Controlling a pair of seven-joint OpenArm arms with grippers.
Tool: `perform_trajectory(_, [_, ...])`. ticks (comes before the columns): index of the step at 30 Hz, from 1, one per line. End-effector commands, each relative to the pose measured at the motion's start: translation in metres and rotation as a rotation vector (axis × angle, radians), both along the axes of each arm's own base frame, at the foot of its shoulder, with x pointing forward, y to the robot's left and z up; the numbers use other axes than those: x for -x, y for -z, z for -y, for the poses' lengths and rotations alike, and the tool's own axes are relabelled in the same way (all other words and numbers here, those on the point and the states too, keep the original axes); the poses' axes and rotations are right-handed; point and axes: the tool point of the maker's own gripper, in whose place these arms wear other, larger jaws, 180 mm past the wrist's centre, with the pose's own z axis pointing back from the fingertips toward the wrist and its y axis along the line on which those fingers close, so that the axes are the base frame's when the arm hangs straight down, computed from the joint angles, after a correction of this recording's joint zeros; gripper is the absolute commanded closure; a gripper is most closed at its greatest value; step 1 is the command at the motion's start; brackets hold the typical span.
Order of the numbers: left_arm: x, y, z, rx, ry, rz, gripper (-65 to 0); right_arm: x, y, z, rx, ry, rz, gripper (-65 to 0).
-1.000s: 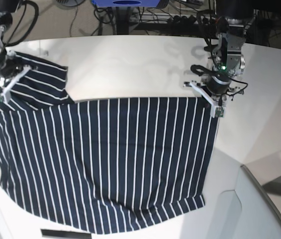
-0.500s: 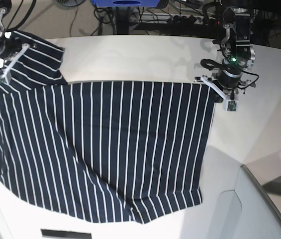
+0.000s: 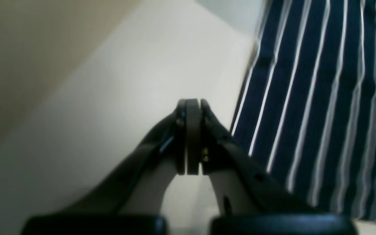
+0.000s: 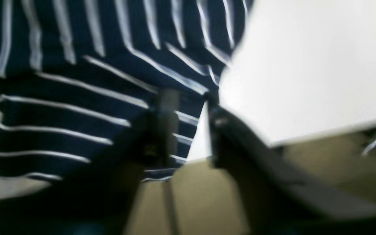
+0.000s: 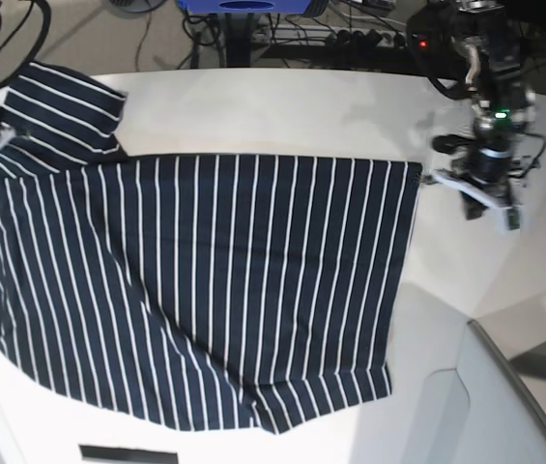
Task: Layout the t-shirt on the table in an organized manner, then fold the t-shirt properly
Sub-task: 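Release the shirt corners and raise both grippers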
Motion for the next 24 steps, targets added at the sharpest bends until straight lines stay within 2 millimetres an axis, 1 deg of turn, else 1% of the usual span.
perform_trajectory(1, [0.0,-0.008,-0.008,0.026,0.006,0.024,0.0,-0.003,-0.009,0.013,0.002,0.031,0.051,-33.5])
perform_trajectory(3, [0.008,-0.002,-0.015,0.109,0.009,0.019,0.0,0.004,-0.001,0.018,-0.087,0.065,0.082,-46.1])
perform_trajectory(4, [0.012,0.004,-0.018,0.129,0.013,0.007,0.0,0.007,0.006,0.017,-0.136,0.065,0.09,-50.3])
perform_trajectory(5, [0.015,0.009,-0.02,0.138,0.018,-0.003,0.0,0.011,0.01,0.02,-0.169,0.057,0.094,-52.8])
perform_trajectory(6, [0.018,0.016,-0.02,0.147,0.028,-0.021,0.0,0.01,0.015,0.023,-0.207,0.044,0.103,-53.7])
perform_trajectory(8, [0.024,0.025,-0.019,0.161,0.038,-0.045,0.0,0.016,0.032,0.027,-0.271,0.048,0.088,-53.4])
perform_trajectory(9, [0.031,0.031,-0.018,0.169,0.044,-0.063,0.0,0.018,0.039,0.032,-0.297,0.064,0.085,-53.4])
perform_trajectory(10, [0.034,0.033,-0.016,0.174,0.049,-0.066,0.0,0.02,0.044,0.038,-0.313,0.09,0.079,-53.4])
perform_trajectory(12, [0.039,0.035,-0.016,0.176,0.05,-0.078,-10.5,0.025,0.055,0.044,-0.353,0.13,0.062,-53.3])
perform_trajectory(13, [0.041,0.037,-0.015,0.178,0.049,-0.082,-14.5,0.027,0.06,0.044,-0.366,0.139,0.053,-52.7])
perform_trajectory(15, [0.042,0.038,-0.014,0.182,0.047,-0.085,-19.9,0.03,0.065,0.042,-0.38,0.143,0.036,-50.3])
perform_trajectory(17, [0.043,0.039,-0.014,0.184,0.046,-0.086,-20.7,0.034,0.066,0.039,-0.382,0.142,0.027,-47.9])
perform_trajectory(18, [0.043,0.039,-0.014,0.184,0.046,-0.086,-20.7,0.036,0.069,0.035,-0.39,0.144,0.023,-47.0])
perform_trajectory(19, [0.042,0.039,-0.014,0.184,0.046,-0.085,-20.7,0.041,0.072,0.029,-0.401,0.147,0.015,-46.7])
perform_trajectory(22, [0.04,0.038,-0.014,0.183,0.047,-0.081,-20.7,0.047,0.076,0.021,-0.405,0.138,-0.001,-46.7])
perform_trajectory(24, [0.039,0.037,-0.014,0.183,0.047,-0.078,-20.7,0.046,0.082,0.009,-0.421,0.101,-0.024,-46.4])
